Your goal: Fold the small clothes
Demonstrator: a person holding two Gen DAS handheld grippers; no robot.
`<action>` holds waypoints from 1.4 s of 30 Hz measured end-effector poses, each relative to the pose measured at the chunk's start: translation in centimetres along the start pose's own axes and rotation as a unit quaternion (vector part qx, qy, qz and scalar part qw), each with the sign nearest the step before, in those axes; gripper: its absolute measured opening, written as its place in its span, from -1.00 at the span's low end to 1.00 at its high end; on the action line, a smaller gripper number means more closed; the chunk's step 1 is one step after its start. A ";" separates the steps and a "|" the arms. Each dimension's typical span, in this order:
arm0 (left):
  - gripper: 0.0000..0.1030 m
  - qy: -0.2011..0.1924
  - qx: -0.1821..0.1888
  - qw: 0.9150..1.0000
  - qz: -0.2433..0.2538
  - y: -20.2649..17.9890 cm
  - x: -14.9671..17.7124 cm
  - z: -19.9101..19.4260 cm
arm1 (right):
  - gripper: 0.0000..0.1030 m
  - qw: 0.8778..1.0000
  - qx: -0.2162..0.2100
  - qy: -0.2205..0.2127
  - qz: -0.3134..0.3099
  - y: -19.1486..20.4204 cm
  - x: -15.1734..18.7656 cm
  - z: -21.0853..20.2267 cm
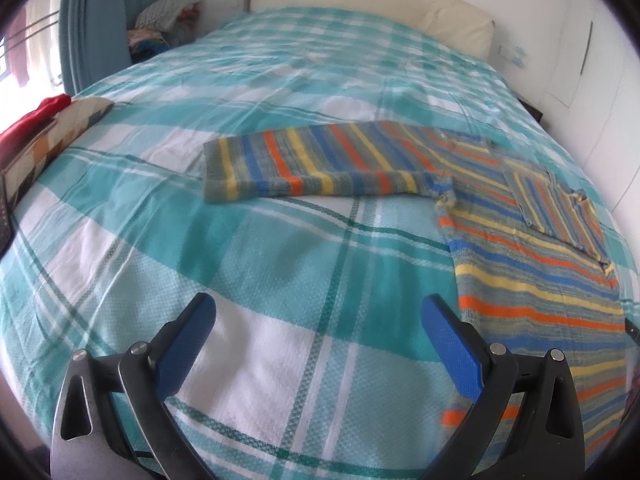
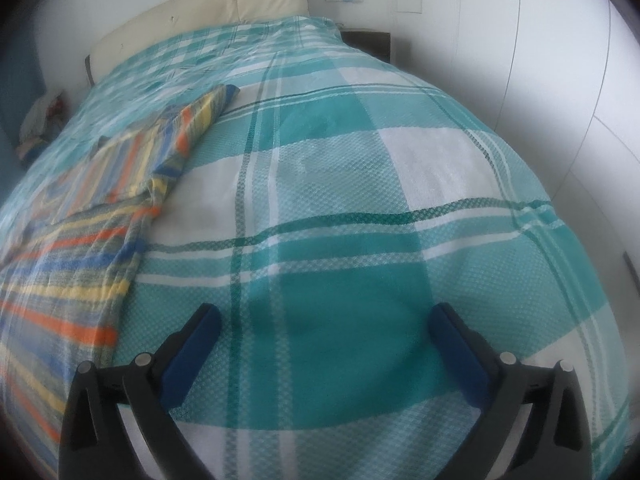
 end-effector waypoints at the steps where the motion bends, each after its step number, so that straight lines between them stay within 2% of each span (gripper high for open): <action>1: 0.99 0.000 -0.001 1.000 0.002 0.0 0.1 0.0 | 0.99 1.000 0.000 0.000 0.000 0.0 0.0 0.0; 14: 0.99 0.001 -0.018 1.000 0.018 -0.2 0.4 0.5 | 0.99 1.000 0.001 0.000 -0.001 0.0 0.0 0.1; 42: 0.99 0.005 -0.023 0.999 0.032 -0.4 0.8 0.8 | 0.99 1.000 0.003 0.001 -0.002 0.0 0.1 0.1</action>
Point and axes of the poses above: each gripper's, at about its wrist camera, not at the fingertips, and z roughly the way its jaws point, y to its left, x to its underside, the point moved 6 cm from there along z, roughly the way its jaws point, and after that the axes turned 12 degrees about -z, right-handed, at the moved point
